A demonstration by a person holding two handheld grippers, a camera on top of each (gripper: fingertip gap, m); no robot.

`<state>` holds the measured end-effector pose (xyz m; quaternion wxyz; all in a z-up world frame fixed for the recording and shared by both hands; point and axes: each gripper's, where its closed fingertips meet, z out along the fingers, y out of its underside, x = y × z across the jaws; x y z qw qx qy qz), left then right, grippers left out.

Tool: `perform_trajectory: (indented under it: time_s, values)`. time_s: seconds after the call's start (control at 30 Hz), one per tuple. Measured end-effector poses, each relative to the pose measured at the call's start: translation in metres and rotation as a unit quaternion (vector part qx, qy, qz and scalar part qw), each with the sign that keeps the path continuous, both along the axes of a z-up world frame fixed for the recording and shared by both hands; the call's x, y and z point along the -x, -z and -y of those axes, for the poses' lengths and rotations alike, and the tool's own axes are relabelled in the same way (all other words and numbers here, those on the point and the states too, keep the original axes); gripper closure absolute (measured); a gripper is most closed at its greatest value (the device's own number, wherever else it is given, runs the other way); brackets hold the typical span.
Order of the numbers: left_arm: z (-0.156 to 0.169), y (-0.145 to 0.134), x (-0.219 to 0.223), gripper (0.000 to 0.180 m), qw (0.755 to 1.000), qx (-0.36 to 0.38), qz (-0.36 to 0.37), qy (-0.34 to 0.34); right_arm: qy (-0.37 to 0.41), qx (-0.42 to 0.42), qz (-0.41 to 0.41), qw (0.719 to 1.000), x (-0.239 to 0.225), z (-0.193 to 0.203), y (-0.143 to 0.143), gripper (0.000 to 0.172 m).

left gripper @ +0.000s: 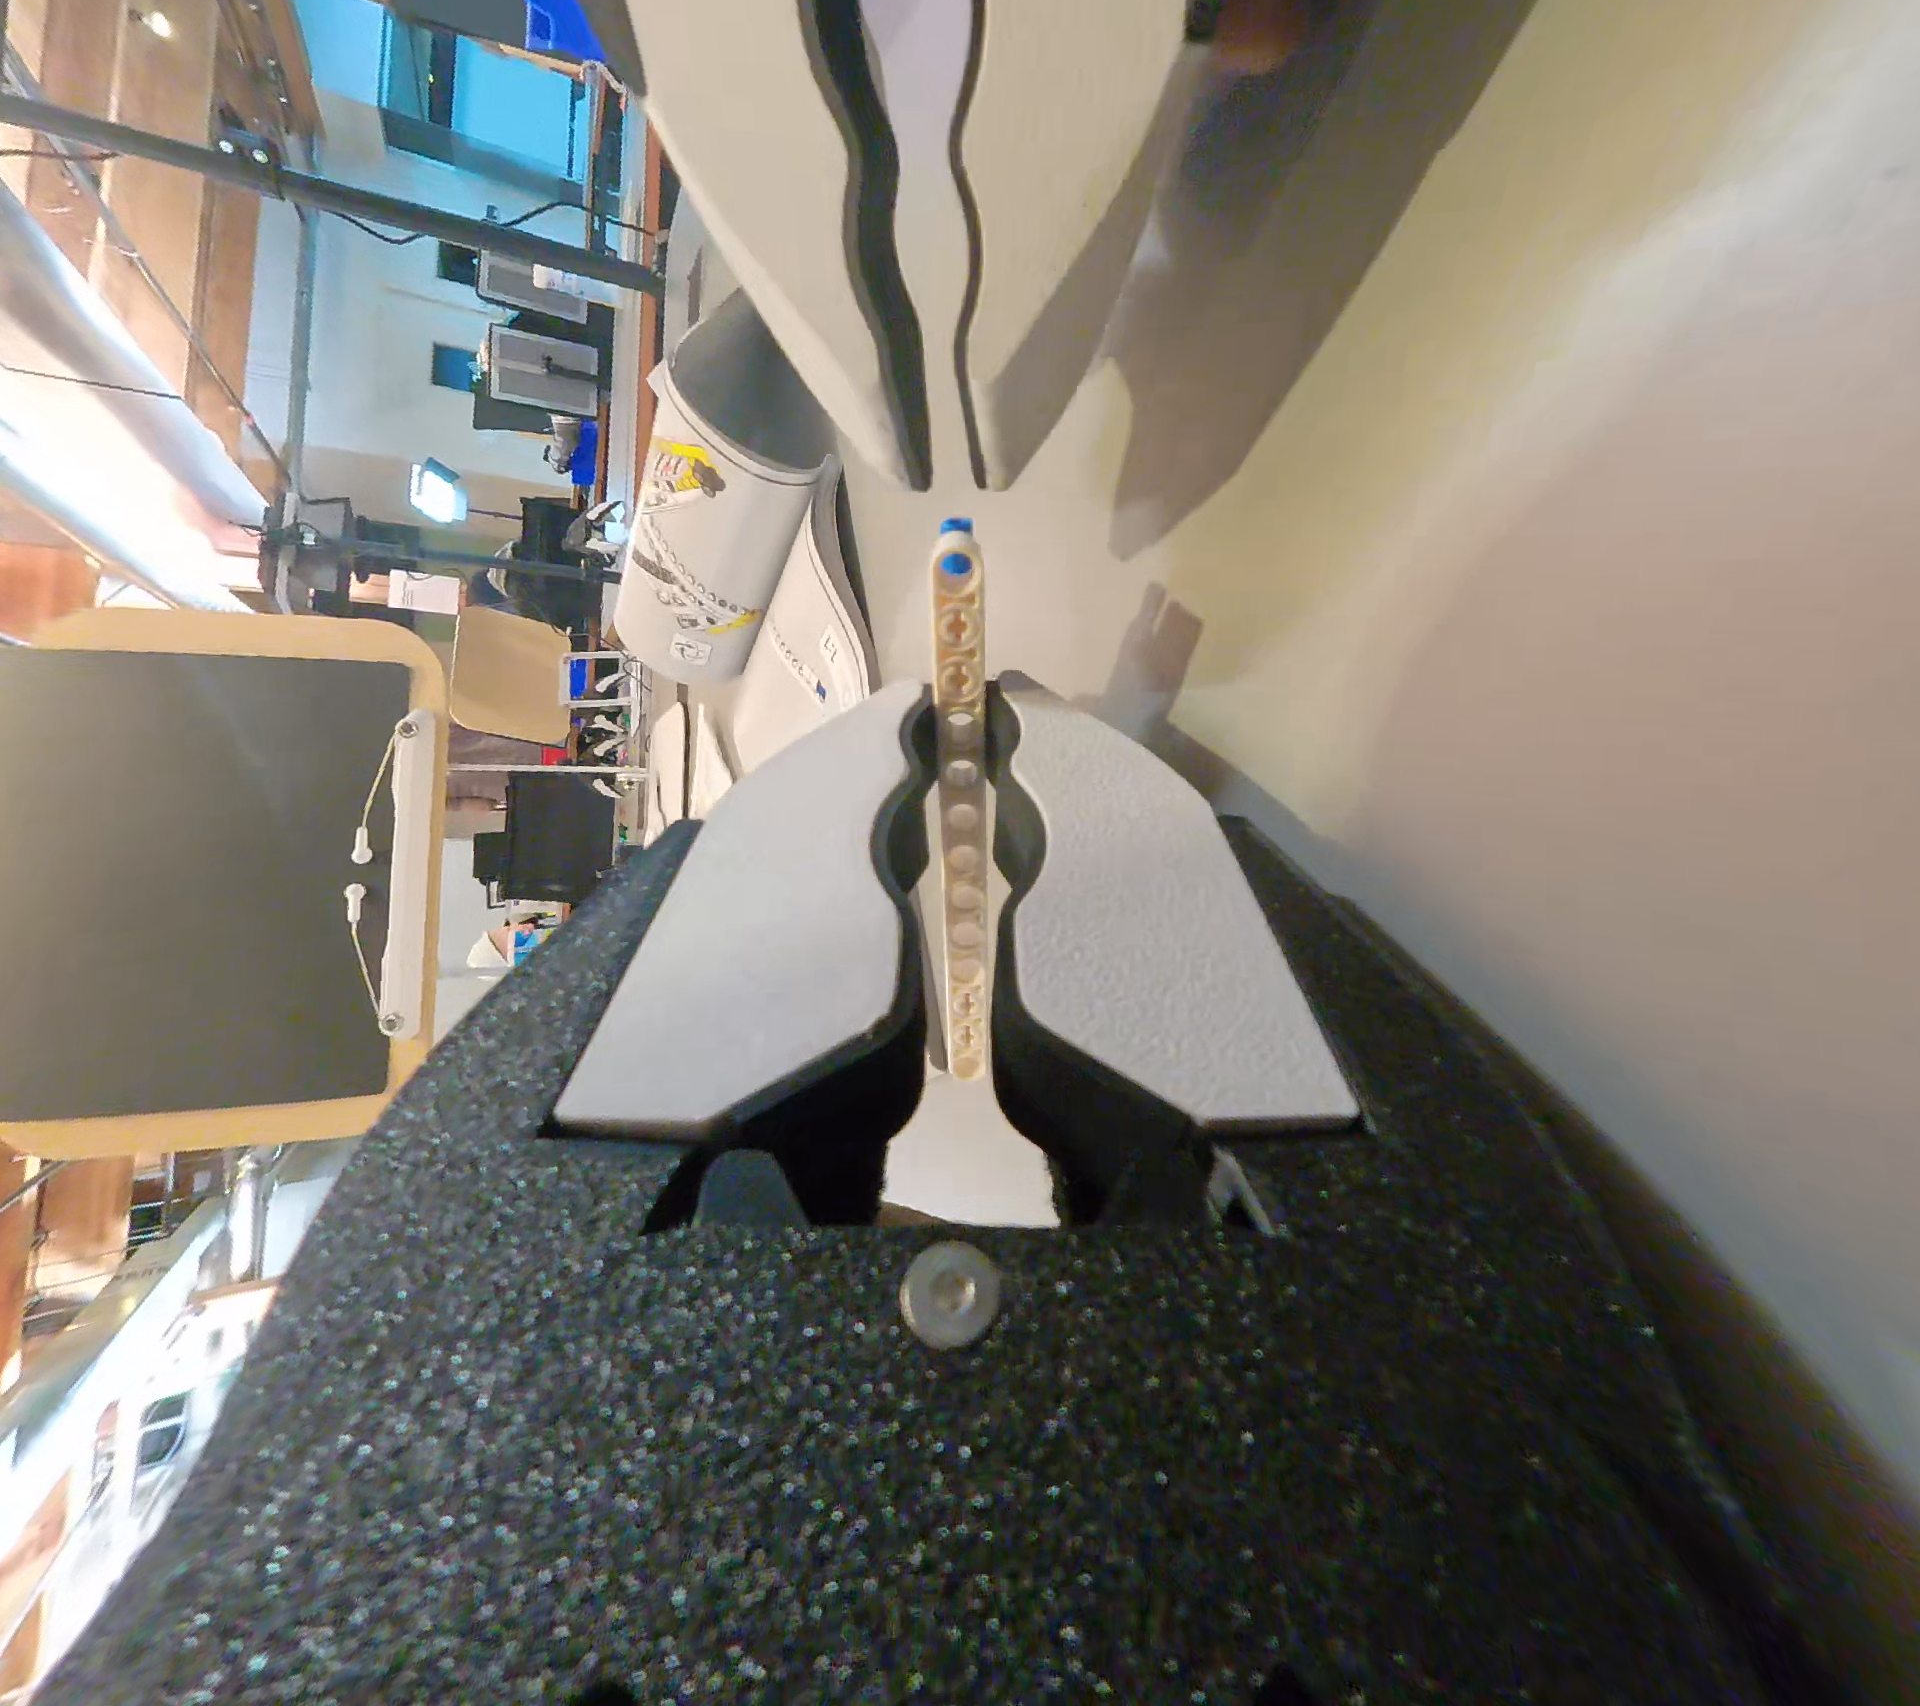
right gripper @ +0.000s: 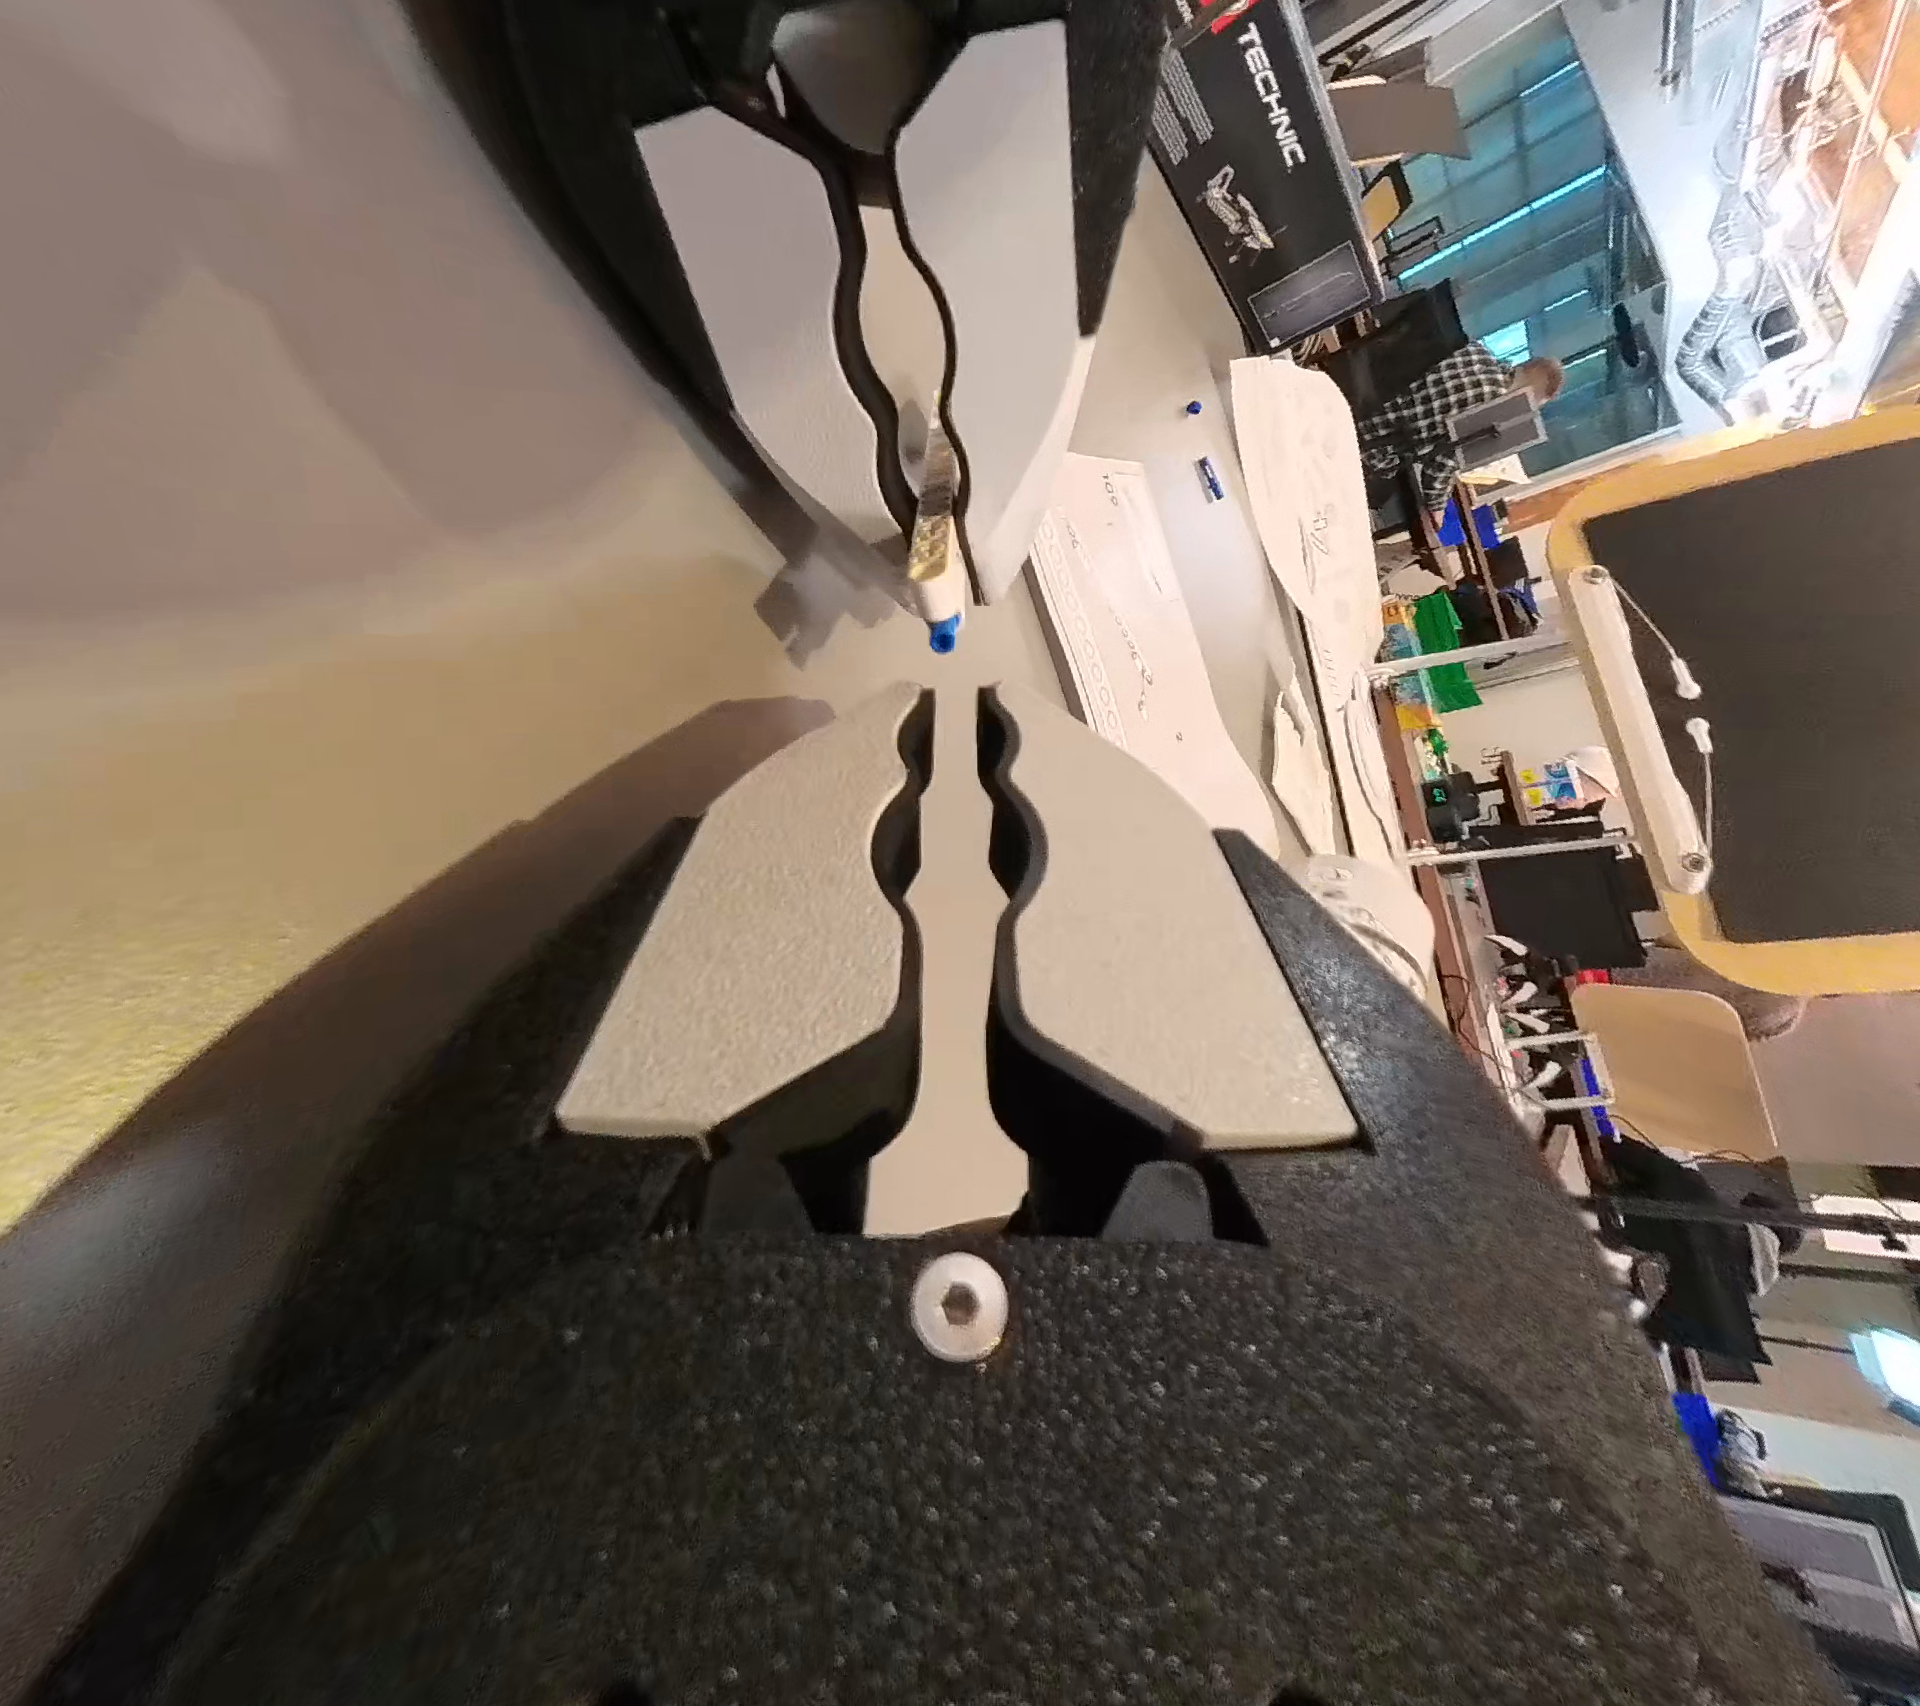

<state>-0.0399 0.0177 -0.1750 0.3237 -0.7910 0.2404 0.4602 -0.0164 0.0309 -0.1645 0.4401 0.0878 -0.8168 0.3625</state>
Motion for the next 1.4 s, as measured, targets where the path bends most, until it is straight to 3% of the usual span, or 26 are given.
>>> perform_trajectory:
  time_s: [0.53,0.97,1.1,1.3,1.4]
  values:
    - [-0.006,0.001,-0.008,0.171,1.0,-0.006,0.016,0.025,-0.023,-0.031,-0.022,0.999,-0.006,0.006,0.001,0.168]
    - [-0.007,0.0,-0.02,0.171,0.998,-0.024,0.032,0.052,-0.039,-0.009,-0.006,0.999,-0.018,0.0,-0.002,0.169]
    - [0.015,0.0,0.007,0.172,0.999,-0.025,0.044,-0.006,-0.015,0.037,0.018,0.999,-0.019,-0.019,-0.011,0.172]
    - [-0.003,0.0,-0.008,0.172,0.999,-0.017,0.039,0.021,-0.004,0.032,-0.012,0.999,-0.015,-0.011,-0.013,0.172]
    - [-0.007,0.0,-0.016,0.172,0.999,-0.017,0.04,0.032,-0.005,0.023,-0.022,0.999,-0.014,-0.005,-0.011,0.163]
